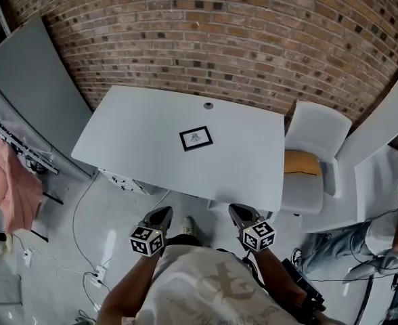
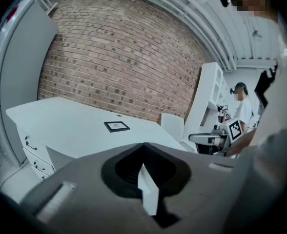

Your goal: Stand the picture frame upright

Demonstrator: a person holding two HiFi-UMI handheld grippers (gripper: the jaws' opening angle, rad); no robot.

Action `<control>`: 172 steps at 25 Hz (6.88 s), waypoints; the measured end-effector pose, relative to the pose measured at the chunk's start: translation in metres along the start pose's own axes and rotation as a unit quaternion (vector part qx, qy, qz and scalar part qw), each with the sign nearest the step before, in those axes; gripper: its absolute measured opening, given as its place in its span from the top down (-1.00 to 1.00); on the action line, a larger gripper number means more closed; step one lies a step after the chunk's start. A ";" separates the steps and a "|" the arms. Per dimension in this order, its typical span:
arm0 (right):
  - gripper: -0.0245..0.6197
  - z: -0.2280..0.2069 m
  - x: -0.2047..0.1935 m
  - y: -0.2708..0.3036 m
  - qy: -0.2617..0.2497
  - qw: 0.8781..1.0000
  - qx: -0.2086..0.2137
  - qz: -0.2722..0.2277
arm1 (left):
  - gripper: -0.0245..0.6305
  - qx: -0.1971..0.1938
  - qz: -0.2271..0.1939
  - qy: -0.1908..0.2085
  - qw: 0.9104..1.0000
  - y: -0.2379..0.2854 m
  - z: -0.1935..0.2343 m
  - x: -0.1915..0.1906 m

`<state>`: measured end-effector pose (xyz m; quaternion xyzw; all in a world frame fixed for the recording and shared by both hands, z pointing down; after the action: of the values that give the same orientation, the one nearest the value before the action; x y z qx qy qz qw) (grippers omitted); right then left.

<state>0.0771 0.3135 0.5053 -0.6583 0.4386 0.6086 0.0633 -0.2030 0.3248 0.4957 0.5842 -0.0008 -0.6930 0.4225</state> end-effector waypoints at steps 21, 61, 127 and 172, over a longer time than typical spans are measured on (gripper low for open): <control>0.90 -0.054 0.019 0.023 0.026 0.999 -0.025 0.013 | 0.91 -0.034 0.031 -0.011 0.999 0.080 0.024 0.031; 0.90 -0.198 0.155 0.222 0.034 0.990 -0.059 0.120 | 0.92 -0.075 0.107 -0.068 0.989 0.247 0.175 0.151; 0.61 -0.249 0.116 0.354 0.065 0.946 -0.005 0.316 | 0.63 0.067 0.294 -0.215 0.929 0.345 0.201 0.121; 0.62 -0.402 0.191 0.310 0.086 0.980 -0.140 0.115 | 0.65 0.009 0.216 0.039 0.976 0.513 0.171 0.270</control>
<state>0.1497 -0.2183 0.5819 -0.6556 0.4257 0.6083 -0.1378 -0.0315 -0.2476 0.5855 0.6005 -0.1165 -0.5618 0.5570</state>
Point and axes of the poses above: the fingertips, and each gripper's own axes: y forward along the fingers, z to its left, x out of its top, the point moved 6 cm from there along -y, backward along the fingers, and after that the axes turned 9 degrees about z, right-handed, at the moved point
